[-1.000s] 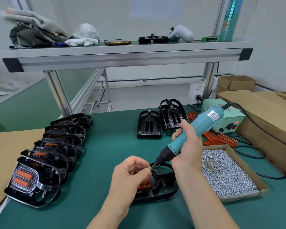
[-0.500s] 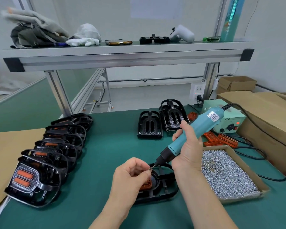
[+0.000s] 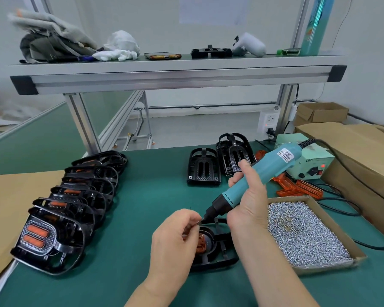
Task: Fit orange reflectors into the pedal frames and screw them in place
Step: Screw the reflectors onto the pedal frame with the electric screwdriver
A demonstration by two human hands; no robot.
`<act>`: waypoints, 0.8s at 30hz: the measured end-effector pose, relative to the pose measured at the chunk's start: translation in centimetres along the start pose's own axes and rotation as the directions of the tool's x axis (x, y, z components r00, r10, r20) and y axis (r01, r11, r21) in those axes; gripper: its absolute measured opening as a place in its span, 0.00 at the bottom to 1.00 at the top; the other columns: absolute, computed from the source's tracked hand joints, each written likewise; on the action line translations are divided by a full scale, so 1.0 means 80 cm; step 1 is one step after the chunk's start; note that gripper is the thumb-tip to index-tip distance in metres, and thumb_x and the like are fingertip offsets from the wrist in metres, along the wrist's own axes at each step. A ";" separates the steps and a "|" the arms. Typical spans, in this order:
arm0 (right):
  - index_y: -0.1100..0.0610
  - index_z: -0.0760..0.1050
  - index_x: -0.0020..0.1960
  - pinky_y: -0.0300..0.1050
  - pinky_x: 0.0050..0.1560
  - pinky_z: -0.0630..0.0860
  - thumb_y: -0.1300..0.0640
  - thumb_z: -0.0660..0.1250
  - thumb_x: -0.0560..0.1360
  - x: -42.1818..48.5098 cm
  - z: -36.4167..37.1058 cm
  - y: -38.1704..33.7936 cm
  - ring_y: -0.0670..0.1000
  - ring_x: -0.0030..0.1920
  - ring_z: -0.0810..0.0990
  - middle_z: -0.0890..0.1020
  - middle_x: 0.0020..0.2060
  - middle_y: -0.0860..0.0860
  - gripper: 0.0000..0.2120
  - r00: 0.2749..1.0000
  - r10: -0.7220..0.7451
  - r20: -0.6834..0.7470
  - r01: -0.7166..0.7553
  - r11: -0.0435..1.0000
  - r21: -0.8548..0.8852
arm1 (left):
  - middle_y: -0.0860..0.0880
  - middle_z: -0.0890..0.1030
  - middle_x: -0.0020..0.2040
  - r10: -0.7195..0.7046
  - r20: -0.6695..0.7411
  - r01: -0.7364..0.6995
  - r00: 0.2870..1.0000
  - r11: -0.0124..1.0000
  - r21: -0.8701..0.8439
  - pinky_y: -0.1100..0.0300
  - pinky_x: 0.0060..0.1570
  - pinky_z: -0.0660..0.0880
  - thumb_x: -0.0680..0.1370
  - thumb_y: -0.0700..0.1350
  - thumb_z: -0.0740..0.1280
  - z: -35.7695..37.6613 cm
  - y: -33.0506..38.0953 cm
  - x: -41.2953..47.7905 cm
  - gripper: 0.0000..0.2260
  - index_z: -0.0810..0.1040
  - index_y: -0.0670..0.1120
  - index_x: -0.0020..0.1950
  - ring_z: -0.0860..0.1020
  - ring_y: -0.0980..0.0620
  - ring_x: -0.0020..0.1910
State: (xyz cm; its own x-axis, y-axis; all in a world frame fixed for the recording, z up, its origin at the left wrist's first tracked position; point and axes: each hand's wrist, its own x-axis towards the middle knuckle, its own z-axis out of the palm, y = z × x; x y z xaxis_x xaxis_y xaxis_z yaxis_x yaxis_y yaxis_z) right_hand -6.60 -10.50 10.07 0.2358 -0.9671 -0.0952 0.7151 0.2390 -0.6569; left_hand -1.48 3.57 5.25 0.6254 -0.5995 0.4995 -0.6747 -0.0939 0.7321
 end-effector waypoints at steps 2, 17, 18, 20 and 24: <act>0.51 0.74 0.46 0.35 0.32 0.74 0.58 0.74 0.73 0.000 0.000 0.003 0.45 0.28 0.72 0.74 0.29 0.47 0.09 0.999 -0.033 -0.006 0.032 0.999 -0.041 | 0.59 0.80 0.41 0.087 -0.013 -0.086 0.996 0.993 0.076 0.64 0.44 0.75 0.70 0.29 0.72 0.002 -0.003 -0.002 0.21 0.77 0.55 0.47 0.80 0.58 0.42; 0.52 0.74 0.45 0.34 0.32 0.72 0.58 0.73 0.74 0.000 0.005 0.012 0.45 0.28 0.71 0.74 0.26 0.47 0.08 0.989 -0.144 0.024 0.146 0.978 -0.150 | 0.58 0.78 0.40 0.103 -0.011 -0.098 0.995 0.966 0.240 0.59 0.46 0.69 0.66 0.32 0.76 0.008 -0.014 -0.001 0.21 0.80 0.50 0.54 0.74 0.55 0.41; 0.52 0.74 0.45 0.34 0.32 0.72 0.58 0.74 0.74 0.000 0.004 0.011 0.46 0.28 0.71 0.74 0.26 0.47 0.08 0.988 -0.151 0.032 0.154 0.976 -0.151 | 0.58 0.79 0.40 0.086 -0.005 -0.083 0.996 0.971 0.223 0.59 0.47 0.68 0.67 0.32 0.76 0.008 -0.014 0.000 0.21 0.80 0.50 0.54 0.75 0.55 0.42; 0.53 0.74 0.45 0.34 0.32 0.73 0.58 0.74 0.73 -0.001 0.005 0.007 0.46 0.28 0.71 0.74 0.27 0.48 0.08 0.985 -0.165 0.051 0.171 0.974 -0.149 | 0.59 0.79 0.43 0.052 0.017 -0.055 0.998 0.981 0.187 0.62 0.50 0.68 0.68 0.34 0.76 0.009 -0.014 -0.001 0.21 0.79 0.52 0.56 0.76 0.55 0.45; 0.53 0.74 0.44 0.35 0.32 0.73 0.58 0.74 0.71 -0.002 0.006 -0.001 0.45 0.28 0.72 0.75 0.27 0.48 0.09 0.966 -0.240 0.100 0.254 0.952 -0.168 | 0.63 0.79 0.49 -0.036 0.055 0.031 0.998 0.996 0.084 0.68 0.56 0.66 0.71 0.39 0.73 0.003 -0.020 -0.003 0.21 0.75 0.59 0.58 0.74 0.63 0.54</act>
State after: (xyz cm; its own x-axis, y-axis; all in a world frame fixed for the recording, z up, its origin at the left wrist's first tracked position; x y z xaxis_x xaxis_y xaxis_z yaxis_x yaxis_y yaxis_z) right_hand -6.43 -10.33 10.51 0.1224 -0.9825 0.1406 0.6302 -0.0325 -0.7758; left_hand -0.63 3.69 3.88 0.6268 -0.6382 0.4469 -0.6856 -0.1793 0.7055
